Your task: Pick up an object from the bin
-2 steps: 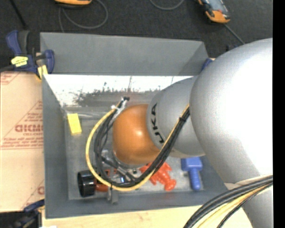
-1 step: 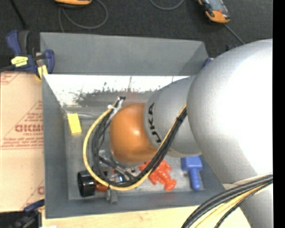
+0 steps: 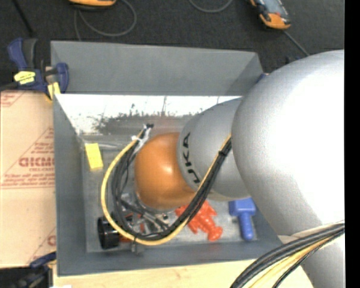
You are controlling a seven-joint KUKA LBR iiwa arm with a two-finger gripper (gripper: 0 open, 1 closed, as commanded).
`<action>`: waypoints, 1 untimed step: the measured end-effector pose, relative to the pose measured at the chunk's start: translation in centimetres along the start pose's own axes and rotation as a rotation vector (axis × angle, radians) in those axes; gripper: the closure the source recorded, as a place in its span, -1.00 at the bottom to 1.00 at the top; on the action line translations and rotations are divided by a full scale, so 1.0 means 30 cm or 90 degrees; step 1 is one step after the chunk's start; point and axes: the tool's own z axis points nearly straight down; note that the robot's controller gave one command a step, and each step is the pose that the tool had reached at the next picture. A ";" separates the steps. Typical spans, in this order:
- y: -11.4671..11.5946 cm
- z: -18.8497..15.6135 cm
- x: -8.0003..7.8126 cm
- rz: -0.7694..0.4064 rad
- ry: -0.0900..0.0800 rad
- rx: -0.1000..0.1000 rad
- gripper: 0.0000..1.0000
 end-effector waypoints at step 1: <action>0.000 0.000 0.000 0.001 0.000 0.000 1.00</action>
Offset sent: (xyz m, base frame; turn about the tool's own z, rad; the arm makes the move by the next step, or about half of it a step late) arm 0.0170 0.0001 0.1059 0.0872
